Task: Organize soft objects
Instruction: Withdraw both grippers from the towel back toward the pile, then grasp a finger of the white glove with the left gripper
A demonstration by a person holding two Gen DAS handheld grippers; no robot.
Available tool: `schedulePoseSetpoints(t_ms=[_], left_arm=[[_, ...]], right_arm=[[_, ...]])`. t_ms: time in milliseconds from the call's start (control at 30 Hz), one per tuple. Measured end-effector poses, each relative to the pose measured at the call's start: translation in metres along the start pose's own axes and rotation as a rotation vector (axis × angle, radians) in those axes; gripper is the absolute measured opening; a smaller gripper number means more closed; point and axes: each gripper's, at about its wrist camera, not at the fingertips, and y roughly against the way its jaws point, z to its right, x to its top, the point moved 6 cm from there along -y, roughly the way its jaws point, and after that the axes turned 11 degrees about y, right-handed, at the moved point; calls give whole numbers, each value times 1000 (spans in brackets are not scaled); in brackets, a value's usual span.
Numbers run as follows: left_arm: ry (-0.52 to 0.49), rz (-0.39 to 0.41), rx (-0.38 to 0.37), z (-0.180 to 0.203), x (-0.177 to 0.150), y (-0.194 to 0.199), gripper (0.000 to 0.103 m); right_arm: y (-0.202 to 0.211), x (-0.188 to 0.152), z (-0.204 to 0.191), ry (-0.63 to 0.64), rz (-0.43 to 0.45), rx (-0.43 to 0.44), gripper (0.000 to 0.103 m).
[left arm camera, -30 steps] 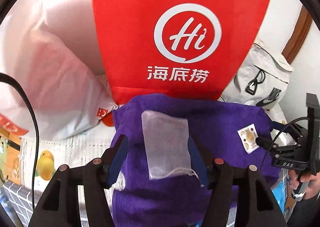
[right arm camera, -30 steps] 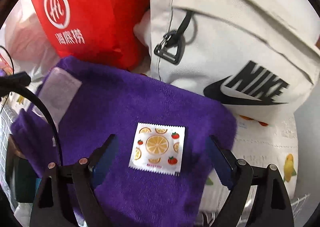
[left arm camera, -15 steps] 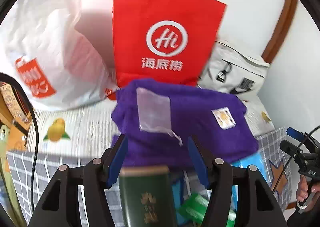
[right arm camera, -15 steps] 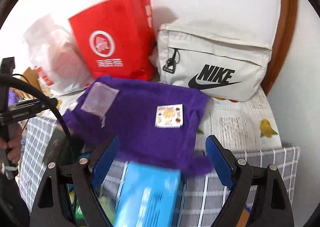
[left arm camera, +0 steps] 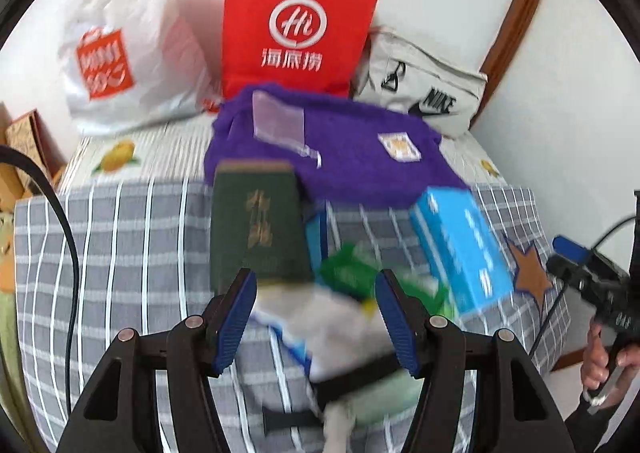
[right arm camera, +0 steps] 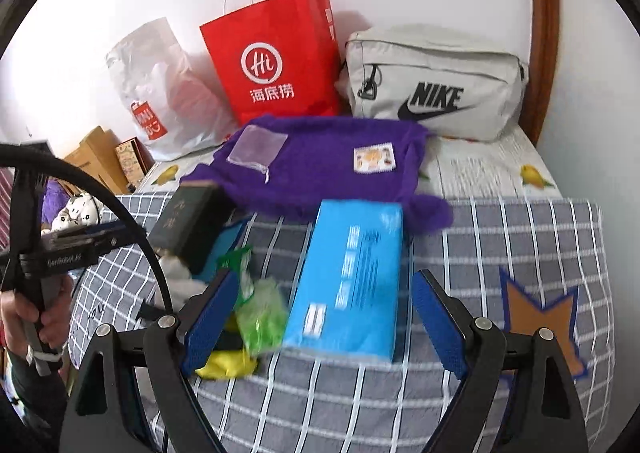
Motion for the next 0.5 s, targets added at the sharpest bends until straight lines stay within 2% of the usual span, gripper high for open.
schedulePoseSetpoints(t_ms=[100,300,400,500], left_arm=[[-2,-12,35,-8,-28,2,60],[-29,-49,24,-17,-73,4,60],[-15,-70,-25,-18,-87,3,60],[-66,-53,12,-12,-96,0,60]], right_arm=[[8,-17,-6,-24,5,8,88],[21,-38,-17,-46,21,9,88],[29,-46,-21,-34,25,-22,88],[34,-53,-22,-56,36,-5,88]])
